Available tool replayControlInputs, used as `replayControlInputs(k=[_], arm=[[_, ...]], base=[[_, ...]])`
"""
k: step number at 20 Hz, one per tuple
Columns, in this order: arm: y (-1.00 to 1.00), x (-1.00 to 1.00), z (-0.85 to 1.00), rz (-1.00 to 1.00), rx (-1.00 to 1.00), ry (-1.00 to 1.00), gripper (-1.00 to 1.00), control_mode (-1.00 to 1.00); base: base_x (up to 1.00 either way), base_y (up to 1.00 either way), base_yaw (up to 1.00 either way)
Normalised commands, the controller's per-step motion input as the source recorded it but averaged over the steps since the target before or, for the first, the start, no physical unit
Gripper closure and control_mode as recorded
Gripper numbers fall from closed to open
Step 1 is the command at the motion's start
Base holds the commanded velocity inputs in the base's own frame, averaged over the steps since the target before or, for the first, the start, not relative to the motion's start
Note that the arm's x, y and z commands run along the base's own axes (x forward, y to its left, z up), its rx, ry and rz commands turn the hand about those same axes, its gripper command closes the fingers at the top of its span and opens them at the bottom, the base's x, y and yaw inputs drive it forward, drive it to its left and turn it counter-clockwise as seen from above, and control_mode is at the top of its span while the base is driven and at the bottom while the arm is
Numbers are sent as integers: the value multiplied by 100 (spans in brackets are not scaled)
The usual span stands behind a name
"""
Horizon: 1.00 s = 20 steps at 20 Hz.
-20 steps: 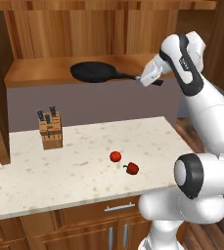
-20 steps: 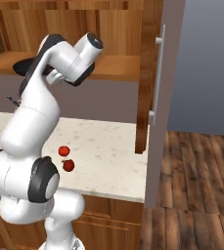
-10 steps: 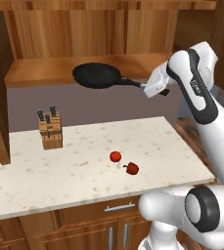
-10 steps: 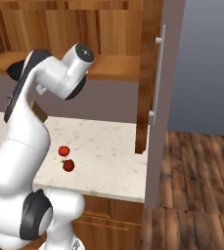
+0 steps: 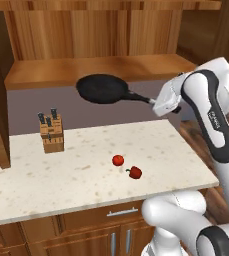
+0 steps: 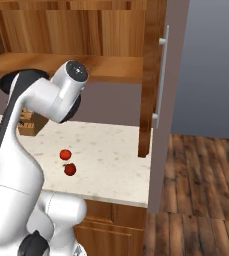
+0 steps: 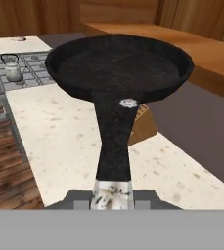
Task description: Pick the pan from the cabinet and place it on the stove. Then turn on the stove burner for the pan.
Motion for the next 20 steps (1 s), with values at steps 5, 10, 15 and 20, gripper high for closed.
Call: replayControlInputs(k=[5, 10, 15, 20], arm=[[0, -62, -19, 0, 0, 0, 100, -100], [0, -61, -24, 0, 0, 0, 100, -100], [0, -54, -25, 0, 0, 0, 100, -100], [0, -49, -23, 0, 0, 1, 100, -100]], base=[[0, 0, 0], [0, 0, 0], [0, 0, 0], [0, 0, 0]])
